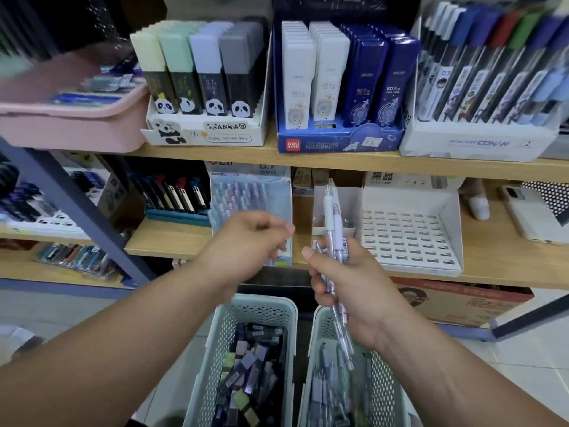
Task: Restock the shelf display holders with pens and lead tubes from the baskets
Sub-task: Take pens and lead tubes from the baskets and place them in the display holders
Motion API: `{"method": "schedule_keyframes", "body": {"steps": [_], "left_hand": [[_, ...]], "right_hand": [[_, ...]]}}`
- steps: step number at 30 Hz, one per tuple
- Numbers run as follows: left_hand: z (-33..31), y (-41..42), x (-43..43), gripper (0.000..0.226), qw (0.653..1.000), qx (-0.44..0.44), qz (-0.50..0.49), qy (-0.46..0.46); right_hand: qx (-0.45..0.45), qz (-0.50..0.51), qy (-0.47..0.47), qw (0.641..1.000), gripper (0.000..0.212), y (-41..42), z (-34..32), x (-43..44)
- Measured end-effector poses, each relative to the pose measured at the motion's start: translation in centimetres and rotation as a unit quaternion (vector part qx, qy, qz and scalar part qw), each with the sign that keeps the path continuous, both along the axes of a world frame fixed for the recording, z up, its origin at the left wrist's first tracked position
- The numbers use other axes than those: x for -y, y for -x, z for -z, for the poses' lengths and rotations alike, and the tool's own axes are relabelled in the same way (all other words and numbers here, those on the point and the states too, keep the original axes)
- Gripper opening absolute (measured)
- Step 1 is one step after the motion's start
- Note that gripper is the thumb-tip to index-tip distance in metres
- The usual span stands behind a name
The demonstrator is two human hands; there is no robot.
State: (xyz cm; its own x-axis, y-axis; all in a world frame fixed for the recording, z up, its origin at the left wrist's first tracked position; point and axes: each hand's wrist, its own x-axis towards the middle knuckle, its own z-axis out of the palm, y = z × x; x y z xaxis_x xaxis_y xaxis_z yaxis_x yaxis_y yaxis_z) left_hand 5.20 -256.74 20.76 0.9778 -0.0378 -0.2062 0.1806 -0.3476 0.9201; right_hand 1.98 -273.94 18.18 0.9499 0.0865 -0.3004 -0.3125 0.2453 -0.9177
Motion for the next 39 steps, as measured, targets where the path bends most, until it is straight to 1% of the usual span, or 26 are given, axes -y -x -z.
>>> {"method": "schedule_keyframes", "body": {"steps": [1,3,7,10,12,14,16,21,26,29,31,33,35,36,39], "left_hand": [[0.0,1.5,0.3,0.015,0.998,-0.042,-0.005,0.050],[0.3,4.0,0.8,0.019,0.990,-0.092,-0.006,0.105],[1.5,6.9,1.3,0.017,0.981,-0.136,0.005,0.137],[2.2,7.2,1.6,0.007,0.978,-0.137,0.029,0.156],[2.2,7.3,1.9,0.006,0.977,-0.136,0.035,0.163],[2.2,7.2,2.0,0.014,0.977,-0.135,0.024,0.162],[2.3,7.0,1.7,0.017,0.977,-0.134,0.022,0.167],[2.9,6.2,0.9,0.012,0.979,-0.134,0.047,0.147],[2.9,5.5,0.1,0.011,0.975,-0.171,0.072,0.123],[2.9,5.0,-0.3,0.014,0.976,-0.162,0.050,0.136],[2.6,4.5,-0.7,0.018,0.974,-0.147,0.016,0.174],[2.3,4.2,-1.3,0.032,0.966,-0.122,0.006,0.228],[2.0,4.1,-1.6,0.041,0.963,-0.078,0.004,0.256],[2.0,4.1,-1.7,0.040,0.964,-0.051,-0.006,0.262],[2.0,3.9,-1.6,0.024,0.956,0.014,-0.055,0.286]], "right_hand": [[0.000,0.000,-0.015,1.000,0.022,0.1,-0.1,-0.3],[-0.005,0.013,-0.047,0.999,0.019,0.2,-0.3,-0.6],[-0.027,0.070,-0.085,0.994,0.012,0.1,-0.1,-1.2],[-0.035,0.096,-0.103,0.989,0.007,0.0,0.2,-1.5],[-0.039,0.099,-0.103,0.989,0.007,0.1,0.3,-1.7],[-0.042,0.100,-0.100,0.989,0.006,0.1,0.3,-1.7],[-0.042,0.094,-0.087,0.991,0.008,0.1,0.2,-1.7],[-0.049,0.067,-0.038,0.996,0.005,-0.1,0.3,-1.2],[-0.055,0.071,-0.009,0.996,0.011,-0.7,0.5,-0.9],[-0.062,0.081,0.031,0.994,0.009,-0.8,0.7,-0.8],[-0.071,0.101,0.047,0.991,0.006,-0.8,0.8,-0.7],[-0.076,0.129,0.031,0.988,0.004,-0.9,0.9,-0.7],[-0.079,0.152,0.011,0.985,0.006,-1.1,0.8,-0.5],[-0.081,0.156,0.005,0.984,0.008,-1.2,0.7,-0.5],[-0.087,0.145,0.002,0.986,0.013,-1.3,0.8,-0.6]]}}
